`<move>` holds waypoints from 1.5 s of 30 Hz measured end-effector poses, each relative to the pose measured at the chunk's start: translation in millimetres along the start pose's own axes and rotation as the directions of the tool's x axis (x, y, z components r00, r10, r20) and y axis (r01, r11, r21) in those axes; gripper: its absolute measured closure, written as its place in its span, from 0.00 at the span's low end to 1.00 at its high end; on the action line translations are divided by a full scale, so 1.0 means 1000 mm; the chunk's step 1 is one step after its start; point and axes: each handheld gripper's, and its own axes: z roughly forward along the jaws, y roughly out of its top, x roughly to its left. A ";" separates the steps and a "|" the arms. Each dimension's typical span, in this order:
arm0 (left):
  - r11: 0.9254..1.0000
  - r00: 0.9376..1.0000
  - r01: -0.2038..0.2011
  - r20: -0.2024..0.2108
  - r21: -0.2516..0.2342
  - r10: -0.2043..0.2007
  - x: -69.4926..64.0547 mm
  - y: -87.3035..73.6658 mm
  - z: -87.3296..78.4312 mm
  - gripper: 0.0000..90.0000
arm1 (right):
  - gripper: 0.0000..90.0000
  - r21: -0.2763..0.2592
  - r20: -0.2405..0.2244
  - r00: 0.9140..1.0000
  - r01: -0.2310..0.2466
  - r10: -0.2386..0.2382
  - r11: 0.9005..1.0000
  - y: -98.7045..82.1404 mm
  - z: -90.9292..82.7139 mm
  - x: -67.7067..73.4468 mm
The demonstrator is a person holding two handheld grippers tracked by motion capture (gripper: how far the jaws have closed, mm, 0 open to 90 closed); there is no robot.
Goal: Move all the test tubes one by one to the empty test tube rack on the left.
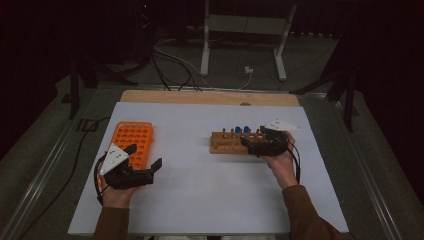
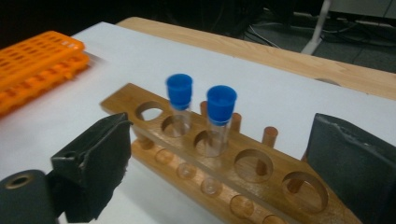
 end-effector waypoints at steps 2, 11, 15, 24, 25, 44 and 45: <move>1.000 1.000 -0.002 0.006 0.002 0.002 0.000 0.000 0.000 0.01 | 0.16 0.004 0.004 1.000 0.003 -0.003 1.000 -0.001 0.004 -0.002; 1.000 1.000 -0.005 0.025 0.014 0.005 -0.002 0.000 0.002 0.01 | 0.53 0.006 0.007 1.000 0.024 -0.024 1.000 -0.004 0.018 -0.003; 1.000 1.000 -0.004 0.028 0.014 0.004 -0.003 0.000 0.002 0.01 | 0.64 -0.004 0.013 0.999 0.041 -0.041 0.999 -0.005 0.023 -0.001; 1.000 0.999 0.001 0.037 0.016 -0.002 -0.002 -0.001 0.003 0.01 | 0.82 -0.013 0.024 0.998 0.060 -0.059 0.998 -0.007 0.025 0.002; 1.000 0.999 0.002 0.039 0.015 -0.003 -0.003 -0.001 0.003 0.01 | 0.82 -0.011 0.024 0.998 0.066 -0.066 0.998 -0.007 0.025 0.003; 1.000 0.999 0.001 0.048 0.019 -0.001 -0.004 -0.002 0.004 0.01 | 0.84 -0.021 0.036 0.992 0.125 -0.124 0.992 -0.011 0.023 0.010; 1.000 0.999 0.001 0.049 0.019 -0.002 -0.004 -0.002 0.004 0.01 | 0.84 -0.022 0.037 0.991 0.126 -0.125 0.992 -0.011 0.023 0.010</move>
